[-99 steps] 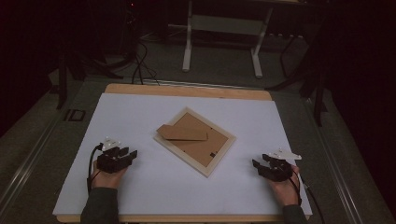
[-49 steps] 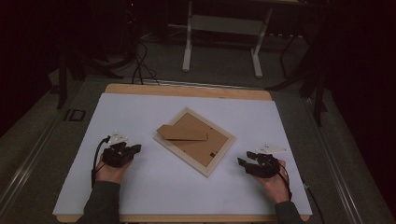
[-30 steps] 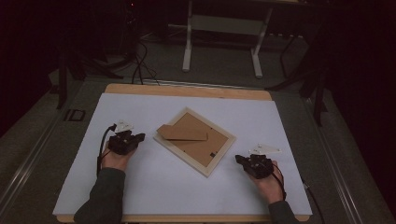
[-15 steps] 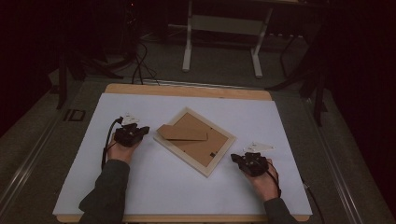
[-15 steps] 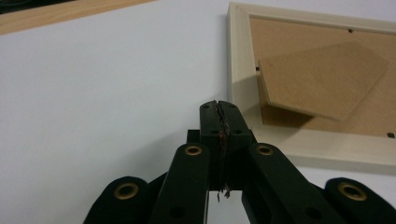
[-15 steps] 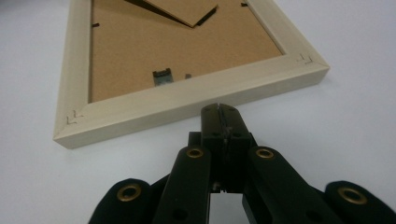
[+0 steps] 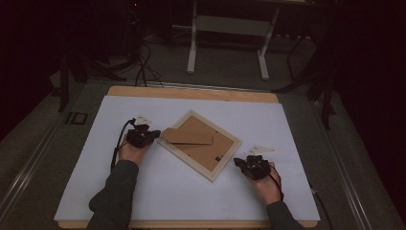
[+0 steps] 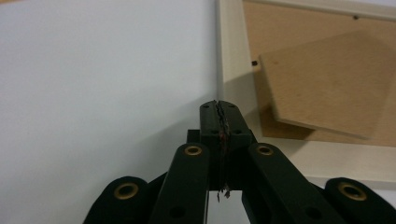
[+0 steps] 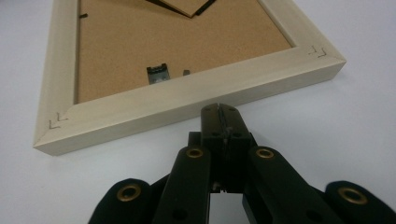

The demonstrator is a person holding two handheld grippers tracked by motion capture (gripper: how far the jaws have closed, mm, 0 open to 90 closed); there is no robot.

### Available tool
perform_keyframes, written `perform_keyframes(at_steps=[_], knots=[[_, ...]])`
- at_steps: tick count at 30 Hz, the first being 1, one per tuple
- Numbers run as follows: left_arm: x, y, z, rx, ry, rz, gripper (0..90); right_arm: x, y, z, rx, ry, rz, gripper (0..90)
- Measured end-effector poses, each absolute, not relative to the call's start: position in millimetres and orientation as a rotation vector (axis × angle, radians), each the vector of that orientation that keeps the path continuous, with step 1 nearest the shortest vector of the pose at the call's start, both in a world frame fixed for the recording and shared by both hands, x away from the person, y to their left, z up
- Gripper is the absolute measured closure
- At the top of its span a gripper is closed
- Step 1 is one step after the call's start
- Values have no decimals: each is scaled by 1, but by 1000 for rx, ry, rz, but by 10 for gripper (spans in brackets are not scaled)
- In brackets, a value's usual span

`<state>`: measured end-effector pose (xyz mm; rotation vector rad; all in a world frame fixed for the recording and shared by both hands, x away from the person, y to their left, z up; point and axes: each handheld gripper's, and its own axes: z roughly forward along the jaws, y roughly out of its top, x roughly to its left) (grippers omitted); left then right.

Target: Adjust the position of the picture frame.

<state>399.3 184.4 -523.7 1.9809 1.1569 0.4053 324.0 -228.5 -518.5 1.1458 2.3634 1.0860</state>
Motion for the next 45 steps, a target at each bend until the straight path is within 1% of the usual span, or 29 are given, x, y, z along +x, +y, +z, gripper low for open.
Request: perform_keyframes(at_steps=[13, 31, 33, 45], knots=[[404, 182, -533, 2030, 1177, 383, 900, 331, -222, -526, 1164, 2377, 1028, 898], [403, 180, -533, 2035, 1185, 383, 900, 339, -217, -530, 1214, 2385, 1023, 898], [401, 179, -533, 2041, 1178, 410, 900, 339, -217, -530, 1212, 2390, 1016, 899], [394, 174, -532, 2063, 1154, 393, 900, 341, -217, -529, 1212, 2396, 1008, 899]])
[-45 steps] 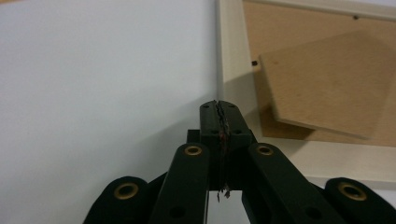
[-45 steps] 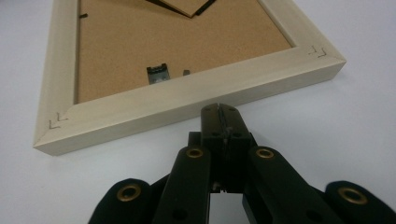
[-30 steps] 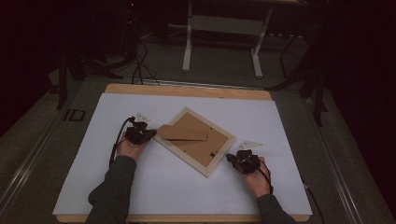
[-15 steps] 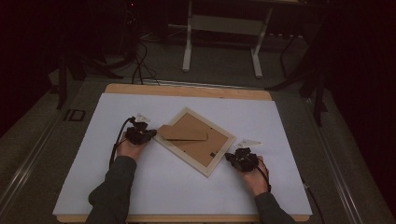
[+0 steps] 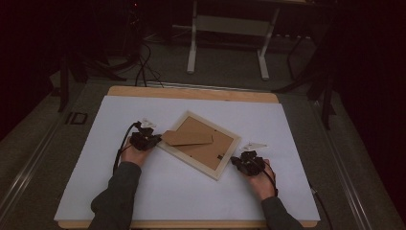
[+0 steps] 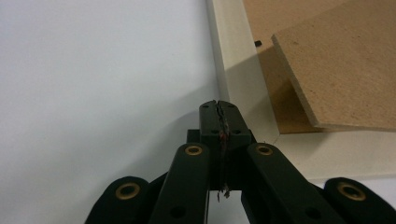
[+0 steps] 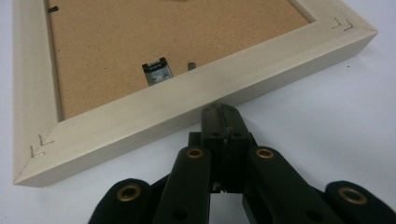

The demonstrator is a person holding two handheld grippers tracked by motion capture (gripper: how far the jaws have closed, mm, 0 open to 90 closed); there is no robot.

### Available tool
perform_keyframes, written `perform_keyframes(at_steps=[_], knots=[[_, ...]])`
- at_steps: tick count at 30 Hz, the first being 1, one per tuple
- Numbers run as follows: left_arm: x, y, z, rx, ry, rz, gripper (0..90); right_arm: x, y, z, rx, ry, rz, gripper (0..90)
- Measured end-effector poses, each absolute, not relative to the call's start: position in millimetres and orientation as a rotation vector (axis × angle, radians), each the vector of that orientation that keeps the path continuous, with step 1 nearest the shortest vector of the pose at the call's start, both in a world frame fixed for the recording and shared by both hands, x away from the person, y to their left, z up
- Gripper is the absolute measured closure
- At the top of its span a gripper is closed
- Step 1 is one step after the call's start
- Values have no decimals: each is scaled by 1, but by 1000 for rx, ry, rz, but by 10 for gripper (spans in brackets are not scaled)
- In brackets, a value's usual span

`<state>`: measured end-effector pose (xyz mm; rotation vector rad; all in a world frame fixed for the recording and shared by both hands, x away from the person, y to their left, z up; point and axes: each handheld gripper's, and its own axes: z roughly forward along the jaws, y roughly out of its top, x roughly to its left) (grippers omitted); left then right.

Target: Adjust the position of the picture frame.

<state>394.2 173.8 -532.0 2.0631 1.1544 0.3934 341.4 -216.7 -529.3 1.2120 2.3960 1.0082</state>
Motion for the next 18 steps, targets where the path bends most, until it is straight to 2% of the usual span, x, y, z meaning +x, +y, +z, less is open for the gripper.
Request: perform_keyframes(at_steps=[18], knots=[[370, 179, -535, 2015, 1175, 322, 900, 347, -217, -528, 1222, 2401, 979, 900]])
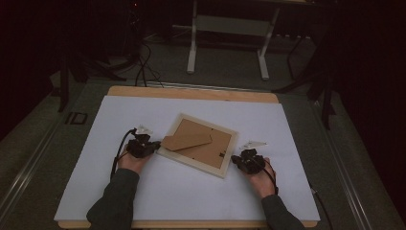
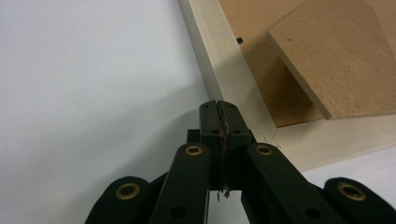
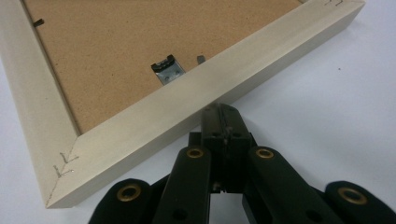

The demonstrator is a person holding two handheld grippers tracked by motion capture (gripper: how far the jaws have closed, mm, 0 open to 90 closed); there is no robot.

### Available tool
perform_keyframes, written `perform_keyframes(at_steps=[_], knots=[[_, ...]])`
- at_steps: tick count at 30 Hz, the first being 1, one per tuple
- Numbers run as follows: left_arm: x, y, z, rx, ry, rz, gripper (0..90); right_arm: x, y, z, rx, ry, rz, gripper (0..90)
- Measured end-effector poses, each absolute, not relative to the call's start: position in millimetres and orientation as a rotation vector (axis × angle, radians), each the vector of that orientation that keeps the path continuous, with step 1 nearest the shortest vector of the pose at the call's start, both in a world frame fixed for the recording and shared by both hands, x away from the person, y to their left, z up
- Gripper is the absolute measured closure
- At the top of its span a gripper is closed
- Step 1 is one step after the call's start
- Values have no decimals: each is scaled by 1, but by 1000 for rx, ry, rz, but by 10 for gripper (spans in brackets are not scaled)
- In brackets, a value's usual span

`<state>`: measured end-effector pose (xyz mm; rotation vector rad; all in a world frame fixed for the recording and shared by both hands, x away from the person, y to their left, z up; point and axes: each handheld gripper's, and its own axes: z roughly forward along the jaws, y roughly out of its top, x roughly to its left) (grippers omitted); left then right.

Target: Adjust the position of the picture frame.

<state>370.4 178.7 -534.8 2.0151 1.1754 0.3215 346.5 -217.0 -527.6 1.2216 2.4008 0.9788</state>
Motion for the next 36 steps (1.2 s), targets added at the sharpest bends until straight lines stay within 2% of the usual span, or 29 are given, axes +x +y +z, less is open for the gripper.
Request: perform_keyframes(at_steps=[15, 36], knots=[[340, 179, -537, 1999, 1197, 312, 900, 354, -215, -527, 1214, 2403, 963, 900], [319, 181, -536, 2014, 1200, 301, 900, 361, -210, -527, 1202, 2398, 952, 900]])
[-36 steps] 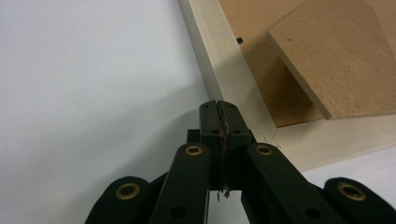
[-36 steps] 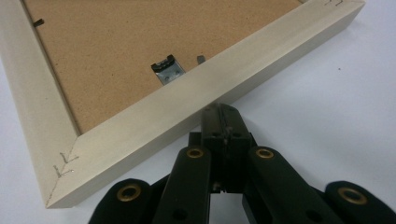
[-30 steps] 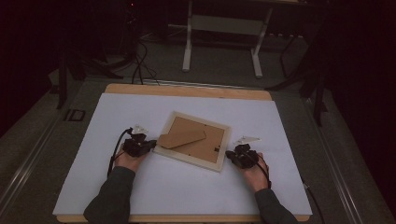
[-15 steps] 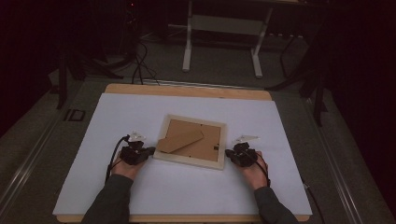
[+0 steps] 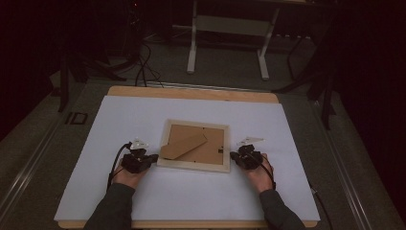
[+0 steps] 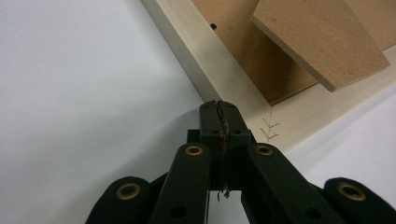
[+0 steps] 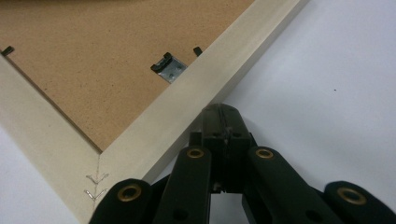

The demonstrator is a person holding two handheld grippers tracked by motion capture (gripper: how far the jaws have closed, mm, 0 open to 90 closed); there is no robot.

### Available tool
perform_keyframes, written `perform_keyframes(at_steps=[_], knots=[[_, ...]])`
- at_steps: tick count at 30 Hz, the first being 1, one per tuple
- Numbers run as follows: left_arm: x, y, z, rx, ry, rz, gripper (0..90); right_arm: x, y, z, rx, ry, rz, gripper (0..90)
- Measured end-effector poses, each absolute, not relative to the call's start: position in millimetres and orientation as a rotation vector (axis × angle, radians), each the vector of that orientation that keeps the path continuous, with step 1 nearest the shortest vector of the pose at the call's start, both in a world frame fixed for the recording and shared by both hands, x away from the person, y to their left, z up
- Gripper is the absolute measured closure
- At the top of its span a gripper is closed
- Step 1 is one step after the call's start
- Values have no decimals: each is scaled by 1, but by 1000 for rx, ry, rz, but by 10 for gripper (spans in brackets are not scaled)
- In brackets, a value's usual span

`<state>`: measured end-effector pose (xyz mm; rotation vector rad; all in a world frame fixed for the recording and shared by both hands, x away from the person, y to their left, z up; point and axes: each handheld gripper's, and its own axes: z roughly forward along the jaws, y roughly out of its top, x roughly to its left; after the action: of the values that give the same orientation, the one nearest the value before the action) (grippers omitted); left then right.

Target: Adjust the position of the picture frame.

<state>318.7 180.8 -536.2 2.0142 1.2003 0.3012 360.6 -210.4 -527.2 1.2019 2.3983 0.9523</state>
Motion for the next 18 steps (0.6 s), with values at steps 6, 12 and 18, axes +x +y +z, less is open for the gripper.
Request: perform_keyframes(at_steps=[6, 12, 18], knots=[[313, 185, -536, 2012, 1203, 292, 900, 360, -208, -527, 1196, 2399, 952, 900], [307, 191, -534, 1996, 1210, 297, 900, 362, -198, -527, 1178, 2411, 958, 900], [303, 196, -535, 1987, 1212, 290, 900, 364, -193, -527, 1188, 2409, 962, 900]])
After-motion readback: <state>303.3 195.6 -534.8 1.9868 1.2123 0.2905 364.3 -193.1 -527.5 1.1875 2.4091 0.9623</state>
